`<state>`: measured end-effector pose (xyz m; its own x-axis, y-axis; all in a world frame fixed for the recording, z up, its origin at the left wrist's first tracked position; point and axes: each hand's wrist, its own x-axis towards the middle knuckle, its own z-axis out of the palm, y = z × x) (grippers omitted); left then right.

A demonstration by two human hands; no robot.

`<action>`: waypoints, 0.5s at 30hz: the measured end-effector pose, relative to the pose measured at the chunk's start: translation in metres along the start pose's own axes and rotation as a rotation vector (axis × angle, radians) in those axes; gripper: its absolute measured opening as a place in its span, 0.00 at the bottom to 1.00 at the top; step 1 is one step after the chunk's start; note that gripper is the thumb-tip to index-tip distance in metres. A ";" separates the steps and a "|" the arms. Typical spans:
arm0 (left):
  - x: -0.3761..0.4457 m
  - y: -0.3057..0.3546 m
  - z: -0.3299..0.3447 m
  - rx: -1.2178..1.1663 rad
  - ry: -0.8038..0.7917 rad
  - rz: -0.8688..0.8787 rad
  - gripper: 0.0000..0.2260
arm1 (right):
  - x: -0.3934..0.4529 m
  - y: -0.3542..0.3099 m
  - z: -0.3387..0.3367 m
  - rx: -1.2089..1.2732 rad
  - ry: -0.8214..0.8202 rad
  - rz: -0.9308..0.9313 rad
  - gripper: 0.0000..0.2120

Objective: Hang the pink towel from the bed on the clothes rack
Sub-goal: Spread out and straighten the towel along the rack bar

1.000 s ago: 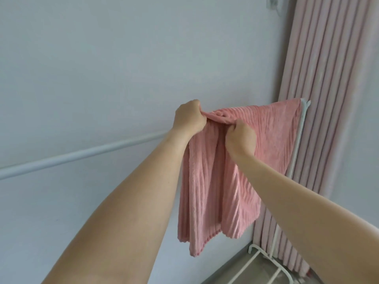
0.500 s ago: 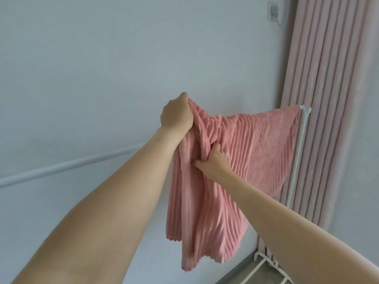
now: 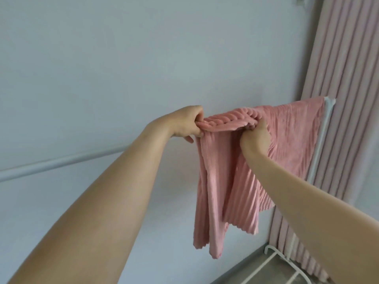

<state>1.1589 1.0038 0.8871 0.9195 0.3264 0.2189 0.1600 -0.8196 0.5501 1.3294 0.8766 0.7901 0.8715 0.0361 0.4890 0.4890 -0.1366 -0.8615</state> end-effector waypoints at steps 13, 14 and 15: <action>0.011 0.013 0.006 0.091 0.074 0.191 0.08 | -0.076 -0.065 -0.017 0.629 -0.448 -0.108 0.09; 0.006 0.011 -0.001 0.233 0.046 0.186 0.07 | -0.084 -0.052 -0.017 0.655 -0.526 -0.047 0.12; 0.001 0.008 -0.007 0.331 0.028 0.191 0.06 | -0.092 -0.041 -0.014 0.643 -0.607 -0.004 0.19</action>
<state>1.1585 1.0006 0.8973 0.9344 0.1621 0.3172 0.0980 -0.9731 0.2084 1.2285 0.8655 0.7825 0.6490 0.5794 0.4930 0.2587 0.4413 -0.8592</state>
